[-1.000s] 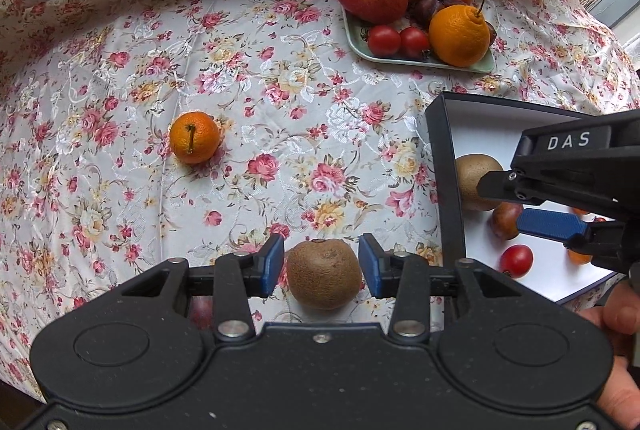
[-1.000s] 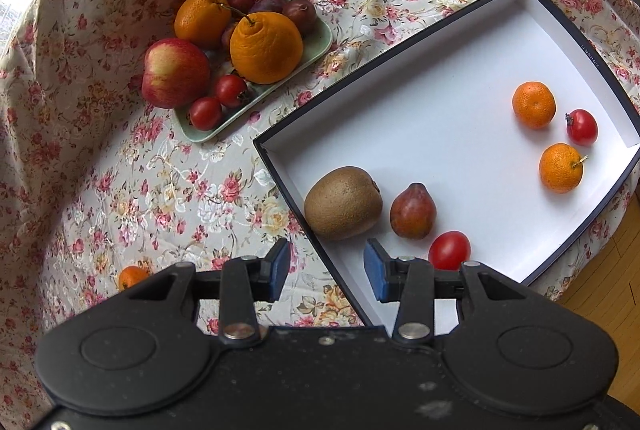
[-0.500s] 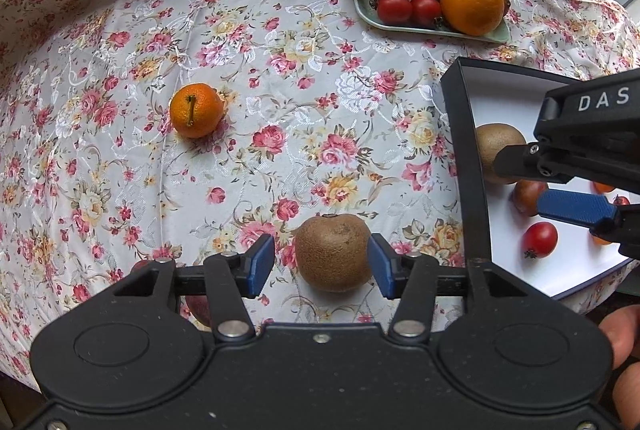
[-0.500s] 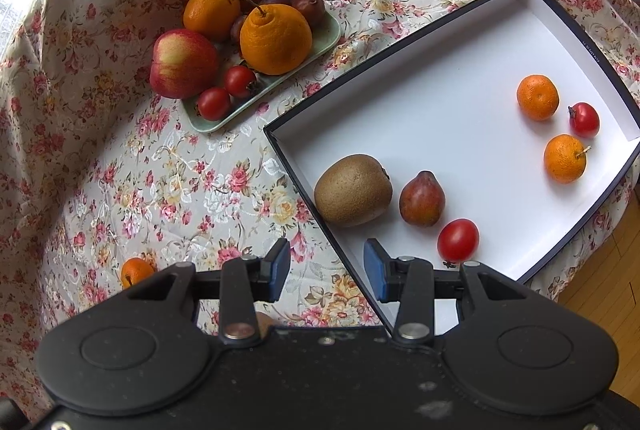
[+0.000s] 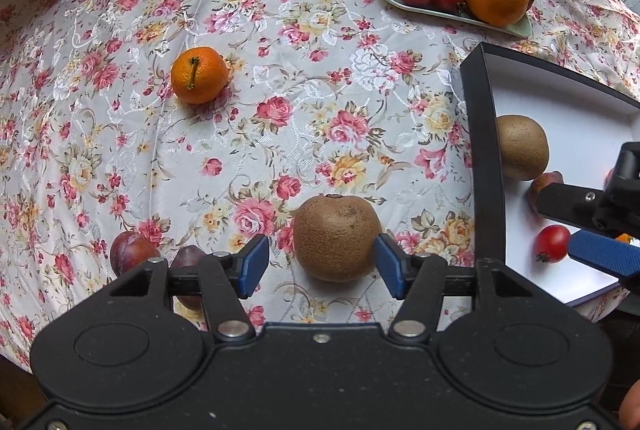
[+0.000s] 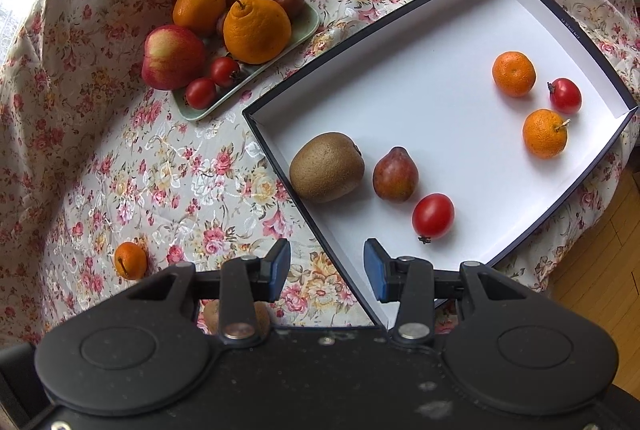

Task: Organize fruits
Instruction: 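Close the left tool on the brown kiwi, then lift the kiwi with the left tool while the right tool closes on a mandarin on the cloth, then lift and carry the mandarin over the box with the right tool while the left tool carries the kiwi, then lower and open the right tool to drop the mandarin in the box while the left tool lowers the kiwi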

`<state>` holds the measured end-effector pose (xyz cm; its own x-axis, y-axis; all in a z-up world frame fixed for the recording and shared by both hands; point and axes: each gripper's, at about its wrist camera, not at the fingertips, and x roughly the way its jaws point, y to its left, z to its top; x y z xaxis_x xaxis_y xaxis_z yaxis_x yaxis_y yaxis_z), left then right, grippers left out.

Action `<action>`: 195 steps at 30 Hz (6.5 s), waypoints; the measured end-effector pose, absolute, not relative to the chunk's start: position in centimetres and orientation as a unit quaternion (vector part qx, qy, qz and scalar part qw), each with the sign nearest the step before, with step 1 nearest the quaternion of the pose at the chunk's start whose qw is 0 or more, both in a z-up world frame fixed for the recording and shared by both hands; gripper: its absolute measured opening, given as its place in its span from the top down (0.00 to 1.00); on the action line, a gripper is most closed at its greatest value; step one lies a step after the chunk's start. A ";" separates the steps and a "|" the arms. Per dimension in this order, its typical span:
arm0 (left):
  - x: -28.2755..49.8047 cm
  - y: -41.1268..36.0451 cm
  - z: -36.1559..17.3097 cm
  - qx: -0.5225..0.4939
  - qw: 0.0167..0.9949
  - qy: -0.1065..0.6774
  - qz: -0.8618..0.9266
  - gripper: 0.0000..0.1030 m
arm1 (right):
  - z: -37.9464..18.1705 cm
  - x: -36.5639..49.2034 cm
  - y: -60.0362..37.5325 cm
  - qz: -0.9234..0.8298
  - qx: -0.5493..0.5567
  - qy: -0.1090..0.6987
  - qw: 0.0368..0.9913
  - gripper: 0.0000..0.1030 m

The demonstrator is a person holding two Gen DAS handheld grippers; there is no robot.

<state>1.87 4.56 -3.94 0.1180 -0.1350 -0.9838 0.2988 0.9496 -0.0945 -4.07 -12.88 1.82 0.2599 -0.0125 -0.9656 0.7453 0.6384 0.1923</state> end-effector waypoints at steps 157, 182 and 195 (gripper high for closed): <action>6.3 -7.6 -1.9 0.130 0.764 0.613 -0.154 0.43 | 1.2 -1.0 -25.2 -0.374 0.379 0.444 0.721 0.56; 1.8 -17.9 -1.9 0.175 0.774 0.561 -0.237 0.47 | 0.9 -8.2 -33.3 -0.438 0.405 0.424 0.681 0.56; 2.1 -17.7 -2.3 0.156 0.761 0.581 -0.244 0.43 | 1.0 -8.2 -33.6 -0.460 0.392 0.428 0.672 0.56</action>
